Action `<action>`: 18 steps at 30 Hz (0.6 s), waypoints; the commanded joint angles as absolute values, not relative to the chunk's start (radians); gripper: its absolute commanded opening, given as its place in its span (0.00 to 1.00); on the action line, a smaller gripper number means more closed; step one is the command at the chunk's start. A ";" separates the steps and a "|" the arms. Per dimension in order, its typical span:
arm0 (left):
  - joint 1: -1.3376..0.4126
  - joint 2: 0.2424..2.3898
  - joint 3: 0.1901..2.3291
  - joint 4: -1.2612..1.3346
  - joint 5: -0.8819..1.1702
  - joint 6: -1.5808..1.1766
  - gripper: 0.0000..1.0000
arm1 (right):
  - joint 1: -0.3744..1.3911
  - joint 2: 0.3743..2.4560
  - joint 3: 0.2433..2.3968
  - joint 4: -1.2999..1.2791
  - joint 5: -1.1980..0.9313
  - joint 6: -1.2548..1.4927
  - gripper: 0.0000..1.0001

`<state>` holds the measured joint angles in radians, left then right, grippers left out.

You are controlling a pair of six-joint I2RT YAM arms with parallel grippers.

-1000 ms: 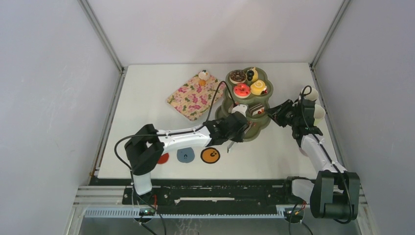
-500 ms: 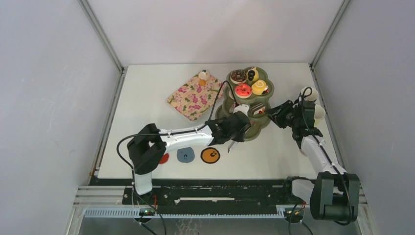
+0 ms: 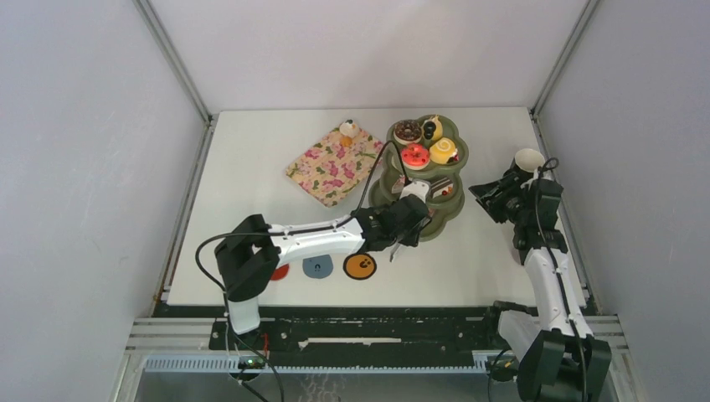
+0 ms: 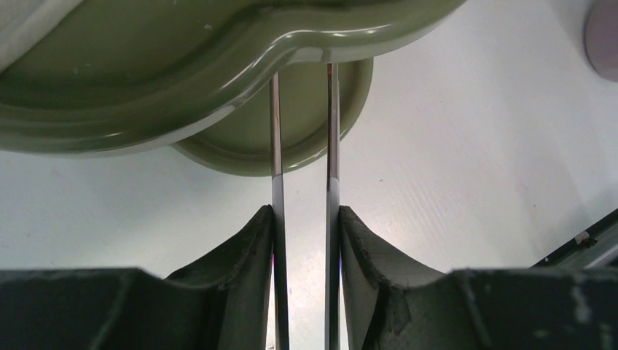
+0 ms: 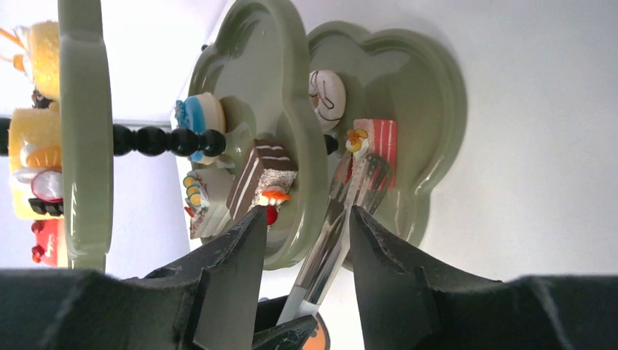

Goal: Serve the afternoon tea

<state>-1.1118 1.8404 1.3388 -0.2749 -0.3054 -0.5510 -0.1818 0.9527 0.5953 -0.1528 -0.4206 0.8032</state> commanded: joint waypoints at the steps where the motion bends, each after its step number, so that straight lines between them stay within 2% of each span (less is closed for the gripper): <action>1: -1.121 1.778 1.375 -0.241 -0.337 -0.521 0.40 | -0.214 0.888 0.605 -0.208 -0.446 0.754 0.54; 10: -1.128 1.746 1.338 -0.239 -0.285 -0.538 0.43 | -0.224 0.823 0.629 -0.276 -0.430 0.720 0.56; 13: -1.141 1.745 1.332 -0.256 -0.282 -0.539 0.42 | -0.224 0.821 0.629 -0.278 -0.421 0.730 0.62; 18: -1.143 1.697 1.284 -0.300 -0.277 -0.537 0.41 | -0.224 0.811 0.629 -0.296 -0.414 0.727 0.65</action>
